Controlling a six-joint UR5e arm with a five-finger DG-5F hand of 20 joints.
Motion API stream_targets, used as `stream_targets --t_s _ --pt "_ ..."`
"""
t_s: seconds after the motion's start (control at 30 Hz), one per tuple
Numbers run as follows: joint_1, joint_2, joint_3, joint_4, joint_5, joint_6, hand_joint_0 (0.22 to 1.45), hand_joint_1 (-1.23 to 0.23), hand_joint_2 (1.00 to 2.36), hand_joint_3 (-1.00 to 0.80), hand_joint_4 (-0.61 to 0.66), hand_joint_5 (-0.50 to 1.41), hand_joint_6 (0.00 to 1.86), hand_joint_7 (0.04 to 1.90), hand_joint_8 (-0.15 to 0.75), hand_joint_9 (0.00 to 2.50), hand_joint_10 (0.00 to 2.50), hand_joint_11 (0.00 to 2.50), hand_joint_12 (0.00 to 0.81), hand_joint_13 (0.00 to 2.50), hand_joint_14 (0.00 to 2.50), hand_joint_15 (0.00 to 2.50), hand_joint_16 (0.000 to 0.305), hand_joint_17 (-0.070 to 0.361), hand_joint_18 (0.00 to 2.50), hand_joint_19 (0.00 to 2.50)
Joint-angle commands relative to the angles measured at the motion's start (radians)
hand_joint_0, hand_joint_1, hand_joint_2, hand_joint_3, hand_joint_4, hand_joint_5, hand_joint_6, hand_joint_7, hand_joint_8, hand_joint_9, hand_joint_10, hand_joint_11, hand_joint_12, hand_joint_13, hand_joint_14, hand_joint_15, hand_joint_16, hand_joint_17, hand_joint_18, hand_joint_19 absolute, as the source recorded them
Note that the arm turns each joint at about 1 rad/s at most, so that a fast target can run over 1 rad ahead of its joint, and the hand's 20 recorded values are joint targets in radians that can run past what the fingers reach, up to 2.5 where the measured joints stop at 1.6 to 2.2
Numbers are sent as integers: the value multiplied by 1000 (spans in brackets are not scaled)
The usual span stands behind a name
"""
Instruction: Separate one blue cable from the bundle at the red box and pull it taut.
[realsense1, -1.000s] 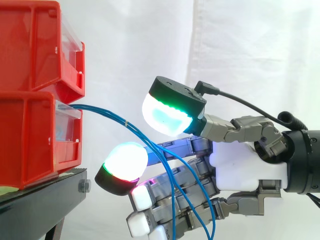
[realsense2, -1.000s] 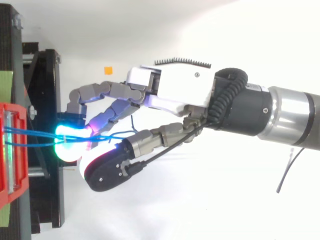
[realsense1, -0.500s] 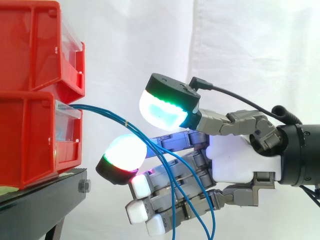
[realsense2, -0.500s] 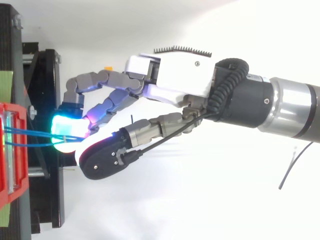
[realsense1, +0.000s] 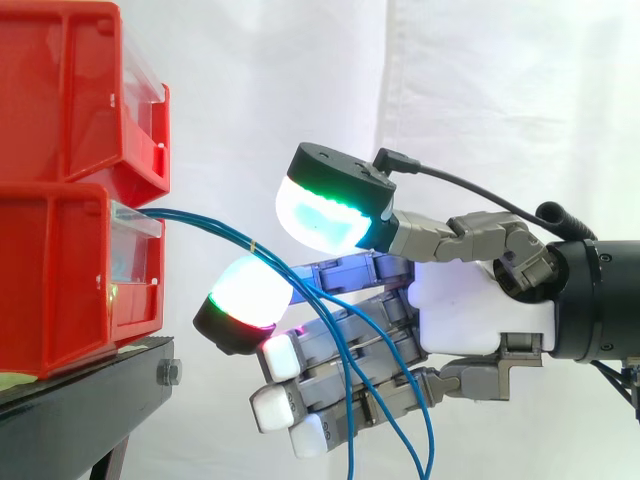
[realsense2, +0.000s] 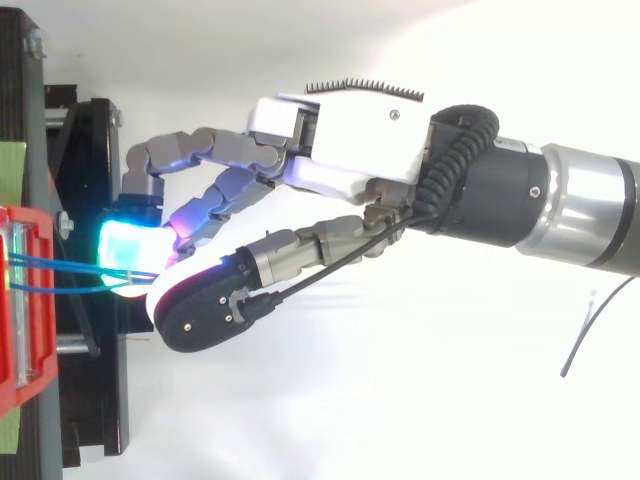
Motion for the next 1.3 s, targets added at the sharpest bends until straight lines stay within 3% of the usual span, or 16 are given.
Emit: stream_targets --t_s 0.0,0.57,0.67,0.93,1.17,1.27 --pt "0 0 1 -2 0 0 621 -671 1007 -409 148 -138 525 1285 296 832 21 827 371 792 22 595 43 96 568 646" --pt "8 0 3 0 -6 0 609 -681 1006 -420 146 -142 541 1268 295 829 21 818 375 793 24 603 43 97 569 644" --pt "6 0 3 -2 -6 1 634 -672 1010 -371 134 -165 663 1123 294 833 21 825 372 800 22 601 43 96 574 645" --pt "8 -2 3 1 -6 0 636 -688 1014 -316 128 -187 733 1038 295 826 22 834 371 802 22 606 43 97 580 643" --pt "9 -2 3 3 -6 0 571 -668 1000 -500 145 -186 722 1018 297 827 19 851 376 804 23 611 45 100 583 656" --pt "9 -2 3 4 -6 1 549 -656 1000 -500 149 -184 716 1022 301 832 21 842 382 807 24 610 46 103 590 652"
